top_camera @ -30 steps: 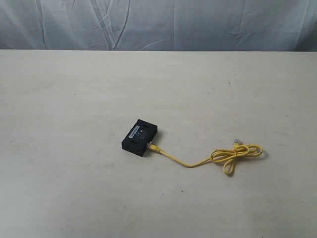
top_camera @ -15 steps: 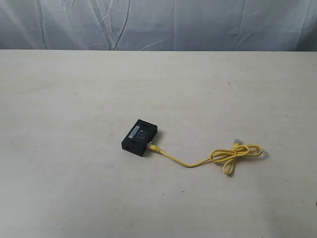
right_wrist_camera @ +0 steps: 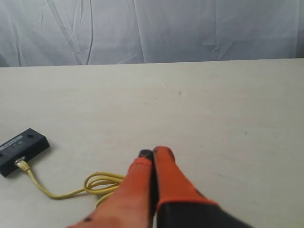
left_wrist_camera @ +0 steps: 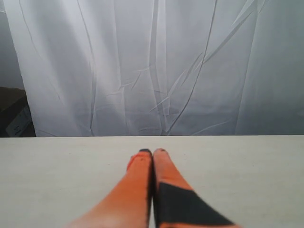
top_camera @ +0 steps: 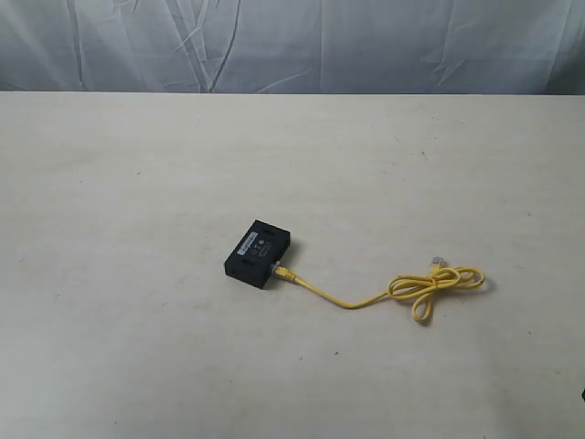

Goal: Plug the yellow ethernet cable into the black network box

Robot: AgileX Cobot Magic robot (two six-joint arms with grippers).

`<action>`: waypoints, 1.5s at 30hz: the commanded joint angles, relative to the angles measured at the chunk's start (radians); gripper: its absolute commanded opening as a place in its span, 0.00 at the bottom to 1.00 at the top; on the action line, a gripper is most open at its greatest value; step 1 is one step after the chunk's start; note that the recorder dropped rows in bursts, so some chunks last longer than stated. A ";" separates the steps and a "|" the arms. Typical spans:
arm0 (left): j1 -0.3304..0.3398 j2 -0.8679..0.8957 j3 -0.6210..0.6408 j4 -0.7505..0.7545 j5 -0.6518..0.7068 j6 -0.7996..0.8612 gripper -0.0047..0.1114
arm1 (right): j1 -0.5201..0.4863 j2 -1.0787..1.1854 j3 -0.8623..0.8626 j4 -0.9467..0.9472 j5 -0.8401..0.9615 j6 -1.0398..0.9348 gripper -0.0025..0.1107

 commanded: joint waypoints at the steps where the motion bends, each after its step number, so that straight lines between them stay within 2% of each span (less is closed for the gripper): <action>1: 0.003 -0.007 0.004 -0.005 -0.001 -0.005 0.04 | -0.005 -0.007 0.003 -0.008 -0.007 -0.006 0.02; 10: 0.003 -0.007 0.004 -0.005 -0.001 -0.005 0.04 | -0.013 -0.007 0.003 -0.015 -0.007 -0.006 0.02; 20: 0.003 -0.007 0.004 -0.002 -0.005 -0.005 0.04 | -0.098 -0.007 0.003 -0.015 -0.007 0.000 0.02; 45: 0.003 -0.007 0.004 -0.002 -0.005 -0.005 0.04 | -0.098 -0.007 0.003 -0.015 -0.007 0.000 0.02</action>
